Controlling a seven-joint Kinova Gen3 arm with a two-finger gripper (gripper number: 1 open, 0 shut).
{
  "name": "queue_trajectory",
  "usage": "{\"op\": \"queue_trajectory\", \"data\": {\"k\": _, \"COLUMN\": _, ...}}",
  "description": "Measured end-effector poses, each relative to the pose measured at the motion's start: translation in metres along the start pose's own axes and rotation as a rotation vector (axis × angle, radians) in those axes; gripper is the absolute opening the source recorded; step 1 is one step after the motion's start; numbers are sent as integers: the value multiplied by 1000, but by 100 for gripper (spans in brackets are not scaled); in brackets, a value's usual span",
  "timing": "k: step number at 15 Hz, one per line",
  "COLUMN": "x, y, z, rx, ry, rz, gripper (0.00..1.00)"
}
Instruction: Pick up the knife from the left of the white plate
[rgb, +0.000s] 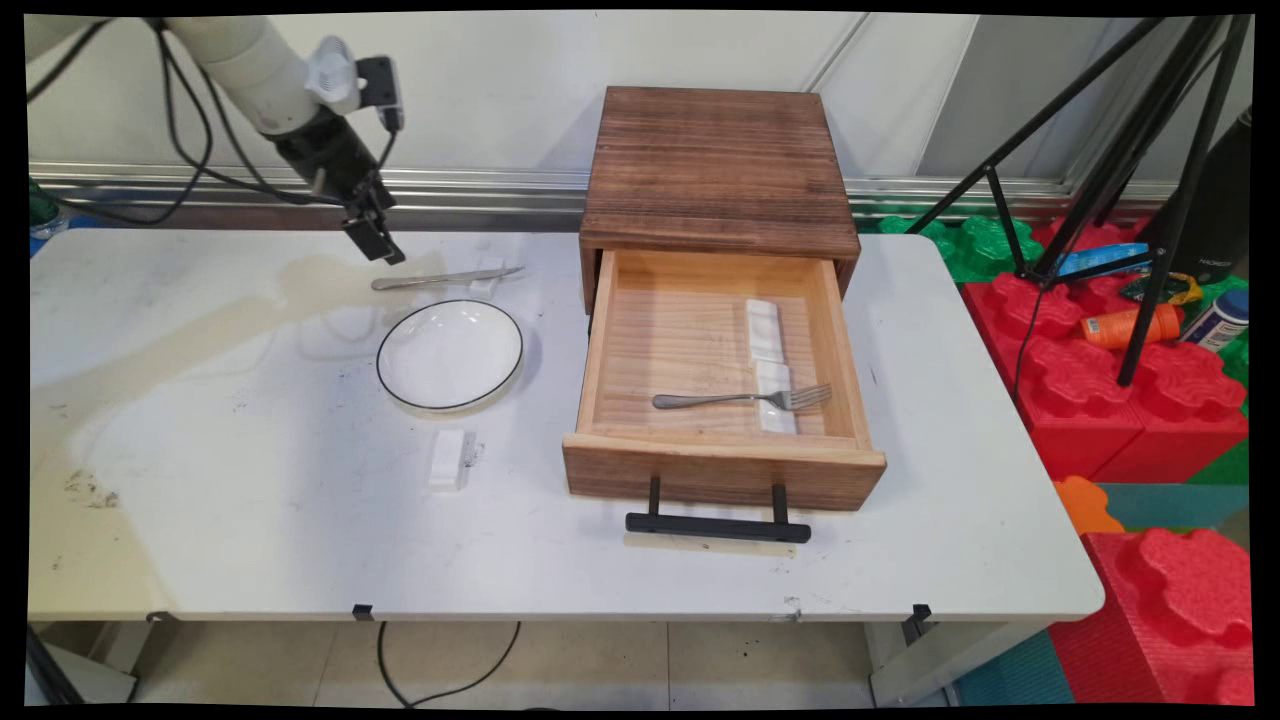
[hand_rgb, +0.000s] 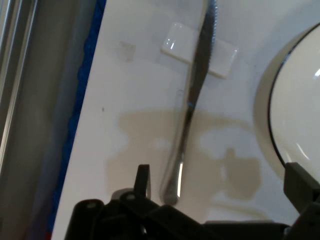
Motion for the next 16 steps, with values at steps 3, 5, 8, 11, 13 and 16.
{"op": "queue_trajectory", "data": {"k": 3, "x": 11, "y": -12, "z": 20, "rx": -17, "ry": -22, "rz": 32, "gripper": 100}}
{"op": "queue_trajectory", "data": {"k": 5, "x": 20, "y": -21, "z": 38, "rx": -37, "ry": -39, "rz": 63, "gripper": 100}}
{"op": "queue_trajectory", "data": {"k": 8, "x": 31, "y": -32, "z": 63, "rx": -75, "ry": -56, "rz": 111, "gripper": 100}}
{"op": "queue_trajectory", "data": {"k": 11, "x": 40, "y": -41, "z": 84, "rx": -113, "ry": -67, "rz": 159, "gripper": 100}}
{"op": "queue_trajectory", "data": {"k": 13, "x": 43, "y": -45, "z": 92, "rx": -129, "ry": -68, "rz": 179, "gripper": 100}}
{"op": "queue_trajectory", "data": {"k": 16, "x": 48, "y": -48, "z": 101, "rx": -155, "ry": -69, "rz": 208, "gripper": 100}}
